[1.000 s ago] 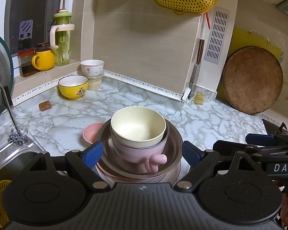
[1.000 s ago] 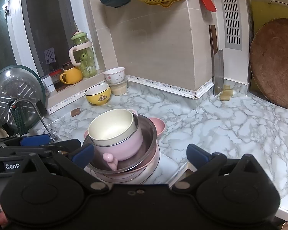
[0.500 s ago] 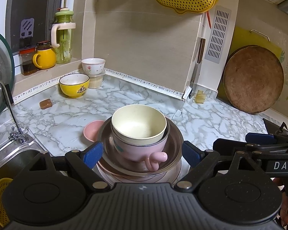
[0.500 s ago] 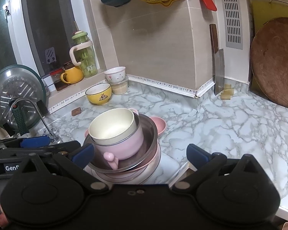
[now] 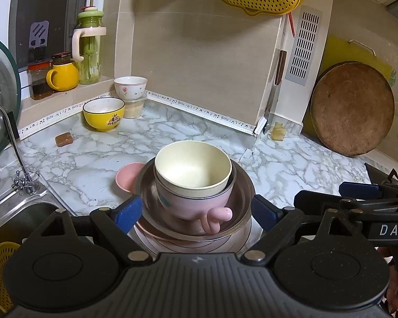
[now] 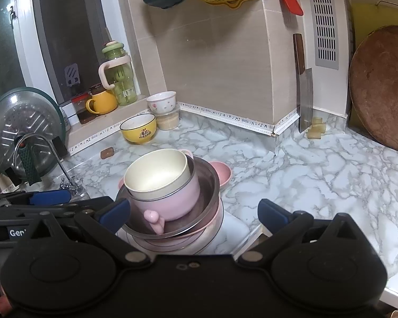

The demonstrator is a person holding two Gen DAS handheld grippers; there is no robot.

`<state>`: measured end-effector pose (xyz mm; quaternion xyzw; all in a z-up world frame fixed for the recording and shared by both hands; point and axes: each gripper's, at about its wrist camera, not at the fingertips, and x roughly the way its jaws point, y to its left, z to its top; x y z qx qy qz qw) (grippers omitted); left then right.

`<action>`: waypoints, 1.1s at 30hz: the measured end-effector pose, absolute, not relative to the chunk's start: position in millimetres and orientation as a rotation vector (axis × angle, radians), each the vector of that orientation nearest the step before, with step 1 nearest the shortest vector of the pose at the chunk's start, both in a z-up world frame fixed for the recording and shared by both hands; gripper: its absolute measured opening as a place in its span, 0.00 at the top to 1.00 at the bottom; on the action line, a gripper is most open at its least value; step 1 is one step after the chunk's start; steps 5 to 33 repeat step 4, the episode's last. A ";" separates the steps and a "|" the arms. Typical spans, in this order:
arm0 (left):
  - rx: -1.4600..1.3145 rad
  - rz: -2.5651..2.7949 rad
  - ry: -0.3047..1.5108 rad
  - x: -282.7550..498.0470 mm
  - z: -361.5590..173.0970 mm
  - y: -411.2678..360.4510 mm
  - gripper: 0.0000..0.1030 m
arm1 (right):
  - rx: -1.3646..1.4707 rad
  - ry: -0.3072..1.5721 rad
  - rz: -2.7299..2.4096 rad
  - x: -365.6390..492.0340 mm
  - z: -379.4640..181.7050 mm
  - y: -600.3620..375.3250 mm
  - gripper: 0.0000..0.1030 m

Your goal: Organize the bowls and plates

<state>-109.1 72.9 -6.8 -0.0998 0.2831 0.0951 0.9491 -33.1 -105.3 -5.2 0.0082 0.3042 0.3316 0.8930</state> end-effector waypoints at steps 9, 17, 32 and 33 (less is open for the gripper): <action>-0.210 0.194 0.583 -106.4 -8.4 73.7 0.13 | 0.017 0.631 0.689 -32.6 -5.5 -104.8 0.00; -0.210 0.194 0.583 -106.4 -8.4 73.7 0.13 | 0.017 0.631 0.689 -32.6 -5.5 -104.8 0.00; -0.210 0.194 0.583 -106.4 -8.4 73.7 0.13 | 0.017 0.631 0.689 -32.6 -5.5 -104.8 0.00; -0.210 0.194 0.583 -106.4 -8.4 73.7 0.13 | 0.017 0.631 0.689 -32.6 -5.5 -104.8 0.00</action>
